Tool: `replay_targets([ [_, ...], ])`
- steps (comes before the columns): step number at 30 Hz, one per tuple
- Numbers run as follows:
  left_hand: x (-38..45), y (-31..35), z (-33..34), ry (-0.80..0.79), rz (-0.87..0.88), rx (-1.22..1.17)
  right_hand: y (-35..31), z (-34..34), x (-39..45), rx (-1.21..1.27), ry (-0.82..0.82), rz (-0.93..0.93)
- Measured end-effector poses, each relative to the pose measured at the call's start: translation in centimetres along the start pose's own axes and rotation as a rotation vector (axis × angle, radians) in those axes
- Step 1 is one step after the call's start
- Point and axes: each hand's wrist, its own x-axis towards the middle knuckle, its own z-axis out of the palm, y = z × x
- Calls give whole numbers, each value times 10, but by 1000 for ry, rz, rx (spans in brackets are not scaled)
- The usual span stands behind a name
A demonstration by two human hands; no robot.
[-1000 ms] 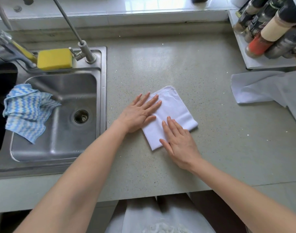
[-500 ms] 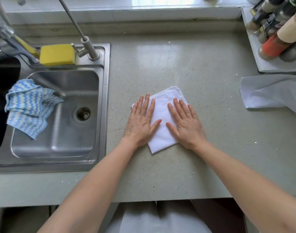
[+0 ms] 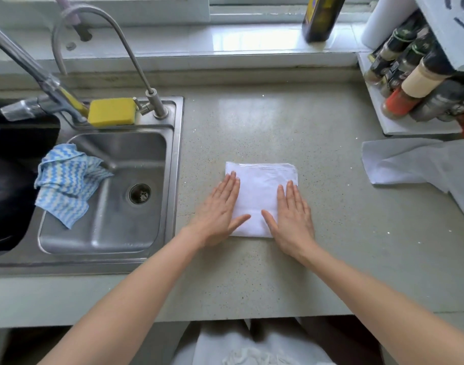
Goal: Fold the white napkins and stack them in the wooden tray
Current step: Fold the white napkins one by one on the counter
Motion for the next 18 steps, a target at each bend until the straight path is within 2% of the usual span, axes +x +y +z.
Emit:
replay_targets([
  [2, -8, -1, 7, -83, -18, 46, 8, -10, -2, -90, -13, -249],
  [4, -11, -2, 10, -118, -7, 93, 18, -15, -2, -258, -105, -514],
  [5, -11, -3, 10, -127, 4, 93, 22, -16, -2, -319, -154, -586],
  [8, -11, -4, 7, -157, 22, 95, 27, -17, 0, -391, -242, -617],
  [13, -12, -1, 0, -100, 91, 168, 13, -20, 1, -477, -259, -550],
  [18, -25, 8, 2, -78, 140, -25, 5, -27, 6, -418, -286, -513],
])
